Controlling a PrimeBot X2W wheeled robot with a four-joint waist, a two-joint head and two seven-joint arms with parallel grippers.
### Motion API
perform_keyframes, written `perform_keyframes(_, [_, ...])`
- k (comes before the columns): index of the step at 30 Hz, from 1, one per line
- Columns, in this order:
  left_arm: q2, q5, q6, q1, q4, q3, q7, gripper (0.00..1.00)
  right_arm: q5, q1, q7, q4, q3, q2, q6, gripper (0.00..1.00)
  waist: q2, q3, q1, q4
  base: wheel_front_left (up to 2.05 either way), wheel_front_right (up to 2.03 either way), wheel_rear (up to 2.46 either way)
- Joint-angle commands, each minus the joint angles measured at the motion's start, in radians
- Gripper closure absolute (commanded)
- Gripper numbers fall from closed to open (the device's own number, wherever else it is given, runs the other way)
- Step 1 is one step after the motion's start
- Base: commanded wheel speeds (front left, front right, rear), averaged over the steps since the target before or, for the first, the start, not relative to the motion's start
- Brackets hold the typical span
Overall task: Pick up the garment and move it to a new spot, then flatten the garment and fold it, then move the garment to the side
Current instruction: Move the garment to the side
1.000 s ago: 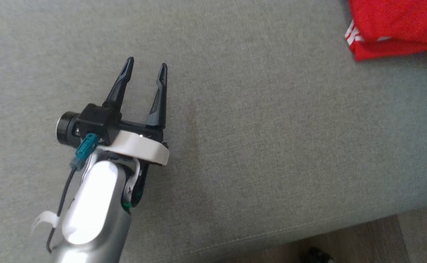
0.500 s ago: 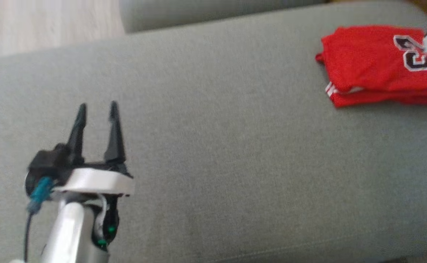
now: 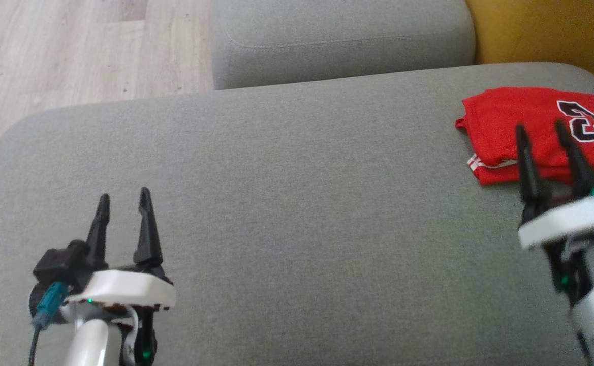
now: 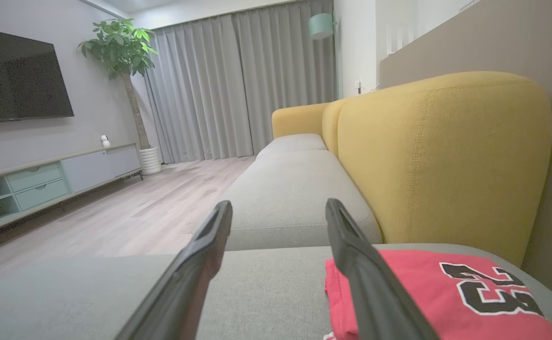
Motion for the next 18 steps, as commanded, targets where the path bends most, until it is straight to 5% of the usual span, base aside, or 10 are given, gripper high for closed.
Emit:
perform_keyframes(1, [0.011, 0.011, 0.003, -0.026, -0.037, 0.046, -0.006, 0.00, -0.019, -0.008, -0.010, -0.046, -0.002, -0.002, -0.001, 0.00, 0.0000, -0.002, 0.0001, 0.005, 0.00, 0.00, 0.00])
perform_keyframes(8, [0.000, 0.055, -0.029, 0.010, -0.001, 0.055, -0.006, 0.00, -0.118, 0.137, -0.011, -0.144, -0.080, 0.075, -0.001, 0.00, 0.0000, -0.012, 0.0001, 0.018, 0.00, 0.00, 0.00])
perform_keyframes(18, [-0.006, 0.116, -0.046, 0.004, 0.020, 0.060, -0.006, 0.00, -0.157, 0.179, -0.011, -0.167, -0.070, 0.091, -0.001, 0.00, 0.0000, -0.015, 0.0001, 0.020, 0.00, 0.00, 0.00])
